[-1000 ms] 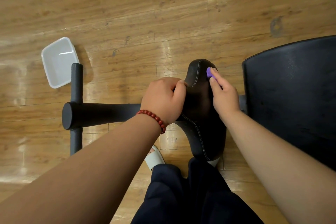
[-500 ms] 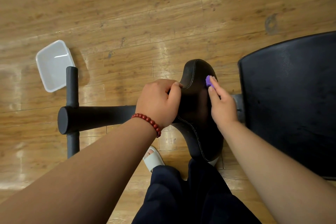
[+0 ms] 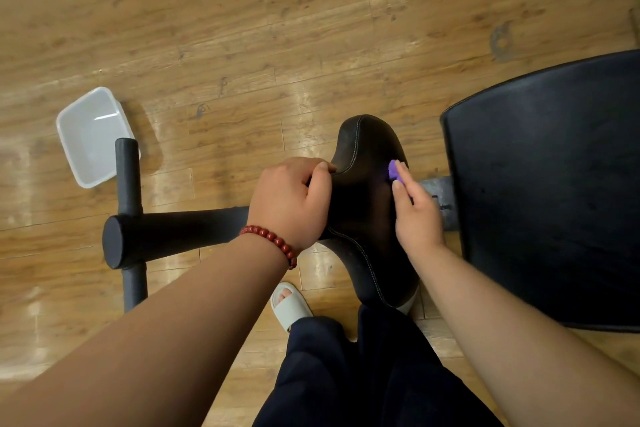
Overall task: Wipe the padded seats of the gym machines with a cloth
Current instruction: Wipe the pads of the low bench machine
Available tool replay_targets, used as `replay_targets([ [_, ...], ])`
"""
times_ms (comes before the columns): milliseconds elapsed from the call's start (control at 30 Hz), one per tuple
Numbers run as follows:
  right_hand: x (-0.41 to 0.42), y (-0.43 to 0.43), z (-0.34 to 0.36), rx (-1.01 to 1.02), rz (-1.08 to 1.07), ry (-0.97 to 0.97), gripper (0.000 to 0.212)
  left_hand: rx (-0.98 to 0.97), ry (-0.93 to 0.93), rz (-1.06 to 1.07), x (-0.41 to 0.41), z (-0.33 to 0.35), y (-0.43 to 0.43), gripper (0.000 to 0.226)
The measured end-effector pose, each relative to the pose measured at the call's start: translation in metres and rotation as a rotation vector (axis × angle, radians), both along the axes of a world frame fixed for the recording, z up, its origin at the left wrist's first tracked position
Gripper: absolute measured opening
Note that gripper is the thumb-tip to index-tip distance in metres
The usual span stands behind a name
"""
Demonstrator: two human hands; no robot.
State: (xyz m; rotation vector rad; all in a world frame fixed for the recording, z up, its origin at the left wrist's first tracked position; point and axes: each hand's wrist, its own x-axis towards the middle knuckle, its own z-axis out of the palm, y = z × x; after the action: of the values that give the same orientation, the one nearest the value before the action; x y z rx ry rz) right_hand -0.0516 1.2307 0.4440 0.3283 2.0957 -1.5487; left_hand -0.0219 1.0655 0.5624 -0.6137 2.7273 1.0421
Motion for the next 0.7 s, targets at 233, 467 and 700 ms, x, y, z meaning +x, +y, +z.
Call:
replay_targets([
  [233, -0.022, -0.012, -0.006, 0.037, -0.194, -0.161, 0.035, 0.007, 0.0, 0.005, 0.001, 0.0, -0.001, 0.066],
  [467, 0.022, 0.003, 0.018, -0.058, 0.032, 0.07, 0.038, 0.016, -0.008, 0.02, 0.001, 0.001, 0.0, 0.051],
  [700, -0.012, -0.007, -0.007, 0.104, -0.213, -0.169, 0.037, 0.008, -0.02, 0.018, 0.001, 0.0, 0.0, 0.051],
])
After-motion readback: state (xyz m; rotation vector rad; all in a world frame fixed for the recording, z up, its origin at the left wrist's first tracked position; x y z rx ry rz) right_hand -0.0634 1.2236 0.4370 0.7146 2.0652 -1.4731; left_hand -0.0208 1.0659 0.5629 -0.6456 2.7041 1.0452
